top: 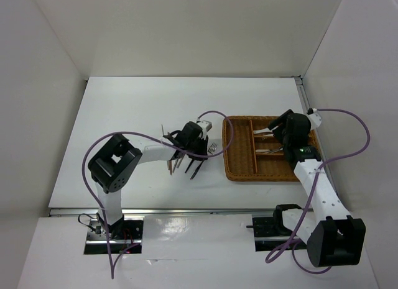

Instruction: Sort the eating utensils into containers

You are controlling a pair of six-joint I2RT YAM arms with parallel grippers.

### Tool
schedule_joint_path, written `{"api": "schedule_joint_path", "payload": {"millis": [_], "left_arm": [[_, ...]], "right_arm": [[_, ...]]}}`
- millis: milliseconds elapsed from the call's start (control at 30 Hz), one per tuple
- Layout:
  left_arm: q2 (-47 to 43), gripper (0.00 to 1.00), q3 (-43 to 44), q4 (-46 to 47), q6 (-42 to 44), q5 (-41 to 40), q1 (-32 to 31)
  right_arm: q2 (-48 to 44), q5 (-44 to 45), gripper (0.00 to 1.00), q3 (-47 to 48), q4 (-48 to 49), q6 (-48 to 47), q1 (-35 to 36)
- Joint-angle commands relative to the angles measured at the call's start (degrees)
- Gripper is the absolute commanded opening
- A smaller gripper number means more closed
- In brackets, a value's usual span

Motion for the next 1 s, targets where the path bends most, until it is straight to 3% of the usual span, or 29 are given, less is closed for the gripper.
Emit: {"api": "schedule_joint_path", "payload": {"millis": [0,300,767,967], "left_arm": [[4.42,0.26,-0.39,-7.18,-0.28,-5.29,-1.93],[3.56,0.17,0.06,-8.5,-2.57,-11.36,-3.96],[-12.97,0.17,-2.85,-6.66,-4.41,-12.69,-3.44],[-18.24,0.17,-3.46,-1.74,-7.92,-14.69,-2.2]], "right_arm": [[-1.33,-1.64,0.72,-0.03,2.14,-1.77,-0.29],[-2.39,-8.23,0.72,-0.03,5.03,-5.38,-0.29],[2.26,-44.95,0.72,-3.99,22.17,-16.79,1.11],[3.41,-49.64,0.72,-6.1,27.27,-20.92,8.4]]}}
